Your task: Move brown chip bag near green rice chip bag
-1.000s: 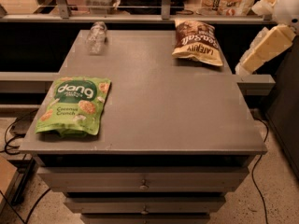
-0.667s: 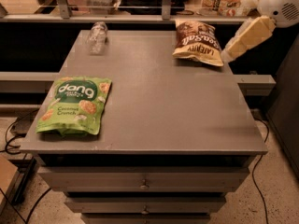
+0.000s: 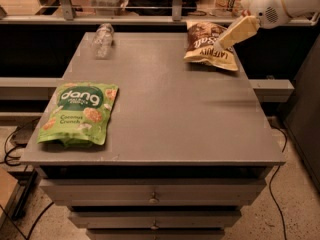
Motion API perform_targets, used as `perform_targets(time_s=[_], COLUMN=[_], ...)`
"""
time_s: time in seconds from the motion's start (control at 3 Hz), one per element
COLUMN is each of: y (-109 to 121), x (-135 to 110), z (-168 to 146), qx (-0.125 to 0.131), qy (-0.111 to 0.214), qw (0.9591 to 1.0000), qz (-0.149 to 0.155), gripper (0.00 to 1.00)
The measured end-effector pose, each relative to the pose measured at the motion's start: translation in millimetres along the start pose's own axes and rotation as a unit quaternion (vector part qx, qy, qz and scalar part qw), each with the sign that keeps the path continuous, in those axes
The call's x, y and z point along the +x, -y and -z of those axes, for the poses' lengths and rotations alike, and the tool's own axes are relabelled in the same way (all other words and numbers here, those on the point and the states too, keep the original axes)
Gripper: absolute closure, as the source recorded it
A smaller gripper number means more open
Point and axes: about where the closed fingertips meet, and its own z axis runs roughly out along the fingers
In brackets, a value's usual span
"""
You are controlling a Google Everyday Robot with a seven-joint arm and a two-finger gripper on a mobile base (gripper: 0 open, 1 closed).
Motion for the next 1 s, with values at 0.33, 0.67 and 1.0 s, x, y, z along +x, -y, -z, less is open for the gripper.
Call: perform_targets(time_s=[0.33, 0.67, 1.0], y=[26, 40, 47], x=[21, 36, 53], z=[-42, -63, -81], qx=[0.018, 0.026, 0.028], qy=[-0.008, -0.017, -0.028], qw=[0.9986, 0.9966, 0.9944], qz=[-0.049, -0.076, -0.098], gripper=[0.0, 0.0, 0.0])
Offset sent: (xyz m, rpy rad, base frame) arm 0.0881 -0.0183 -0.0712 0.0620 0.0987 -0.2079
